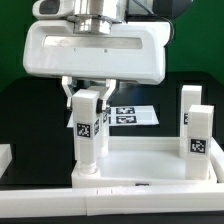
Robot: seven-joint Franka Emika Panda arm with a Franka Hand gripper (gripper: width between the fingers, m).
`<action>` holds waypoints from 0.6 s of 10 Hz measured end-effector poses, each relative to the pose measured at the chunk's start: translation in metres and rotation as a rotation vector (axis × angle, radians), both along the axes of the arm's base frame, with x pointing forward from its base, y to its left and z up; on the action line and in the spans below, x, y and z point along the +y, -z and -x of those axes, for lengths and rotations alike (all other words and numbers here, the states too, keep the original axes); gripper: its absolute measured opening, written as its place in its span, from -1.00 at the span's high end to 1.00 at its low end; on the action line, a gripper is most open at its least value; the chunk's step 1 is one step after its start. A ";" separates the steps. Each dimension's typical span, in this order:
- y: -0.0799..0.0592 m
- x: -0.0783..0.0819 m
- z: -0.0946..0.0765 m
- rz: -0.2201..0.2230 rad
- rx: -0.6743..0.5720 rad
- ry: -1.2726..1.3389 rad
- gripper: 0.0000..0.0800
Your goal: Assemble desk
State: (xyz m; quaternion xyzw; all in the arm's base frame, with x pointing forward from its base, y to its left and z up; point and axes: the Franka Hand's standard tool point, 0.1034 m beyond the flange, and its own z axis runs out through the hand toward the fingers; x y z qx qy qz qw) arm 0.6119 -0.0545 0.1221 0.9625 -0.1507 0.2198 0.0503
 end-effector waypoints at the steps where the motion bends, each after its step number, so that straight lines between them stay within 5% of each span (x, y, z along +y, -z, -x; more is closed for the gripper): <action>1: 0.003 0.000 0.001 0.004 0.003 -0.001 0.29; 6: 0.008 0.005 -0.001 0.015 -0.016 -0.007 0.29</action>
Offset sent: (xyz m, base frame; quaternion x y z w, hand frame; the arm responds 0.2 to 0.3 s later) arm -0.0060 0.0057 -0.0116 -0.0302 0.0134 0.0041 0.9994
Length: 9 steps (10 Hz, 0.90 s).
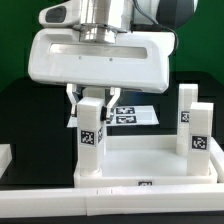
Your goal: Assemble desk
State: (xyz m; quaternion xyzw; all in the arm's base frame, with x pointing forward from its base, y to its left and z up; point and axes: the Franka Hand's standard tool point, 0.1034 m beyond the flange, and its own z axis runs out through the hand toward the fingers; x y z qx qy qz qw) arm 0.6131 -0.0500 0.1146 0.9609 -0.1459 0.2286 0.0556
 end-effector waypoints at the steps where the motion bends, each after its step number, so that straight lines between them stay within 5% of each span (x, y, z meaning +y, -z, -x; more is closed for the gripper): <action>1: 0.000 0.000 0.000 0.000 0.000 0.000 -0.12; 2: 0.000 0.000 0.000 0.000 0.000 0.000 -0.47; 4: 0.000 -0.002 0.001 -0.023 0.049 0.009 -0.58; 6: -0.011 -0.014 -0.008 -0.083 0.106 0.055 -0.61; 9: -0.008 -0.016 -0.008 -0.186 0.311 0.116 -0.62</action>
Offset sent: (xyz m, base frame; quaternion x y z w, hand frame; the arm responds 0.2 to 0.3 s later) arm 0.0000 0.0000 0.0000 0.0000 -0.0650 0.0000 0.9979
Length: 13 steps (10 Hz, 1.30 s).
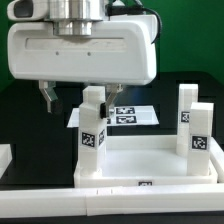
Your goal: Assemble desk
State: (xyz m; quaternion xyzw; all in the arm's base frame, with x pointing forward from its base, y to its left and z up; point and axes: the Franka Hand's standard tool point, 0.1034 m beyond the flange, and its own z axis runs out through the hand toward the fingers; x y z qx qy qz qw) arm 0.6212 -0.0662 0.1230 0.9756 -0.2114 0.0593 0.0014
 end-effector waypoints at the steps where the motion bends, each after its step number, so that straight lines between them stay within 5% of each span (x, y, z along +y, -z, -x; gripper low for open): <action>1: 0.004 0.002 0.006 -0.024 0.059 0.017 -0.62; 4: 0.007 0.002 0.002 0.003 0.012 0.028 -0.62; 6: 0.008 0.002 0.002 -0.001 0.011 0.062 0.04; 7: 0.008 0.002 0.002 -0.008 0.009 0.119 0.04; 8: 0.008 0.002 0.002 -0.017 0.007 0.197 0.29; 11: 0.009 0.009 -0.001 -0.053 -0.020 0.545 0.29; 13: 0.010 0.015 -0.004 -0.138 -0.044 0.894 0.29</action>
Offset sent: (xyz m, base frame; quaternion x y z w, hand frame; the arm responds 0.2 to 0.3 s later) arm 0.0000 0.0000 0.0000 0.0000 0.0000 0.0650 0.9979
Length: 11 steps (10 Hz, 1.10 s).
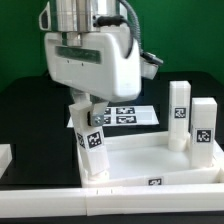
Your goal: Assemble desk
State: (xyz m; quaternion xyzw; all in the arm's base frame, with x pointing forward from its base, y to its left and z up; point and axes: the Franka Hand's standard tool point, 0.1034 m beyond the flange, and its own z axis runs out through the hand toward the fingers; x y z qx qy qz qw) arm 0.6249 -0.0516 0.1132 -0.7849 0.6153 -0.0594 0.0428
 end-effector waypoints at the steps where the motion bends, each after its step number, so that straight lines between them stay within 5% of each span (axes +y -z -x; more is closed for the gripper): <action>1: 0.000 0.005 0.000 -0.037 -0.007 0.140 0.29; 2: 0.001 0.008 0.001 -0.077 -0.022 0.279 0.29; 6: 0.001 0.008 0.002 -0.061 -0.016 0.185 0.15; 7: -0.001 0.009 0.002 -0.046 0.013 -0.003 -0.36; 8: -0.004 0.009 -0.001 -0.024 0.009 -0.216 -0.36; 9: -0.003 0.006 0.000 -0.003 0.007 -0.368 -0.58; 11: -0.002 0.006 0.000 0.012 0.005 -0.454 -0.58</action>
Offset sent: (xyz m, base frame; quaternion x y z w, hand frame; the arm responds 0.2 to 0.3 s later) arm 0.0000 0.0000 0.0000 0.0000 0.0000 0.0000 1.0000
